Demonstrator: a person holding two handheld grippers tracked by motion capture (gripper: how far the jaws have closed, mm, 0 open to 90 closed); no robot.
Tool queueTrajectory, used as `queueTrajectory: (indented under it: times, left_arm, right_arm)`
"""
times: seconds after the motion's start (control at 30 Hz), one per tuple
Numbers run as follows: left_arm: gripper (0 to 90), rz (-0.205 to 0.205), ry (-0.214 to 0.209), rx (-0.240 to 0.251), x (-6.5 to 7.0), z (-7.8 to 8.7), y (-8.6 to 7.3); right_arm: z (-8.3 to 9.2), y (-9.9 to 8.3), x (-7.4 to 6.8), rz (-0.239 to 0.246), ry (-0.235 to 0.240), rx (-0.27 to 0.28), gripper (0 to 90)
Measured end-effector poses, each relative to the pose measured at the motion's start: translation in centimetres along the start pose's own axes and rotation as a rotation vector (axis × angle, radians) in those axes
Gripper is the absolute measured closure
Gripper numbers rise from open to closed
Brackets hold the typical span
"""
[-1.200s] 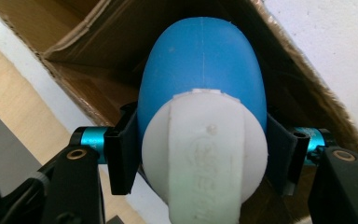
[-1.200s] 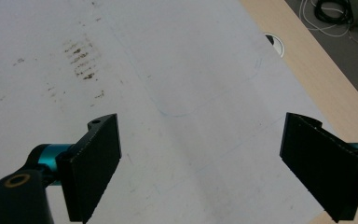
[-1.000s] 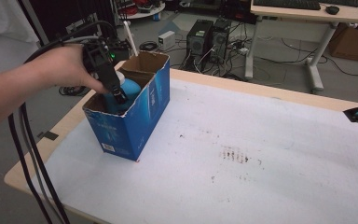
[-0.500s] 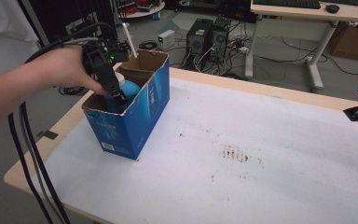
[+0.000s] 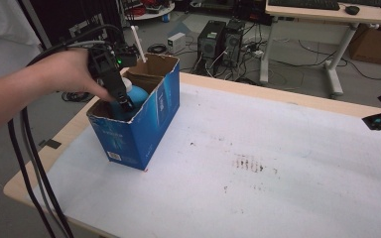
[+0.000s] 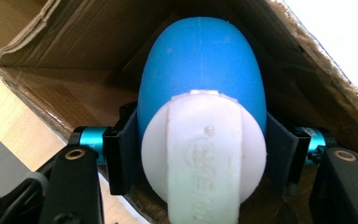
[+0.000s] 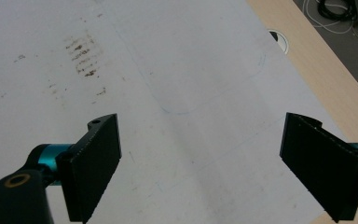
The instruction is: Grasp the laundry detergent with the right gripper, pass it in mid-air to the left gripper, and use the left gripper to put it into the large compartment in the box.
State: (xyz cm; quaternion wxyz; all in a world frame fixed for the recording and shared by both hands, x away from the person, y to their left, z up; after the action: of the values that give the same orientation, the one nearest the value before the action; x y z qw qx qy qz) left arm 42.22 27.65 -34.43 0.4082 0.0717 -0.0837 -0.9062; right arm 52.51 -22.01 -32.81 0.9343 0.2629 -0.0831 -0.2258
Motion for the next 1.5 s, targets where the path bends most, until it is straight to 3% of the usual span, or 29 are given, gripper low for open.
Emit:
queueTrajectory:
  times: [0.43, 0.67, 0.9, 1.03, 1.17, 1.23, 1.5]
  left_arm:
    - [37.2, -0.003, -0.004, -0.001, -0.1, 0.2, 0.0]
    - [31.0, -0.024, 0.008, -0.021, -0.1, 0.9, 0.1]
    - [21.1, -0.051, 0.042, -0.030, -0.3, 3.1, 0.3]
    - [21.1, -0.070, 0.058, 0.005, -0.2, 5.2, 1.1]
    - [21.0, -0.112, 0.069, 0.030, 0.2, 6.9, 2.3]
    - [21.0, -0.151, 0.050, 0.070, 1.2, 7.5, 3.8]
    - [21.0, -0.289, 0.021, 0.101, 4.8, 5.9, 8.1]
  right_arm:
    - [0.0, 0.0, 0.1, 0.002, 0.002, 0.001, 11.8]
    - [0.1, 0.0, 0.0, 0.006, 0.004, 0.005, 11.7]
    - [0.4, -0.1, -0.2, 0.005, 0.002, 0.004, 11.7]
    - [0.8, -0.2, -0.4, 0.007, 0.001, 0.005, 11.7]
    - [1.0, -0.3, -0.6, 0.005, -0.003, 0.008, 11.7]
    - [1.3, -0.4, -1.0, 0.002, -0.002, 0.014, 11.7]
    - [1.8, 0.0, -2.5, -0.005, -0.003, 0.034, 11.7]
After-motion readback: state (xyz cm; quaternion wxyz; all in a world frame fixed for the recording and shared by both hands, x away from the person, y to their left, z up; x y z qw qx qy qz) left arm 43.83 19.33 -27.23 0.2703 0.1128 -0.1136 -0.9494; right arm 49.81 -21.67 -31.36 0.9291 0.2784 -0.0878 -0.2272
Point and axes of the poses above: each handheld gripper's, and its own axes: z roughly backward along the jaws, y roughly out of its top, x roughly to its right, the point moved 7 cm from there along -z, roughly forward along the jaws
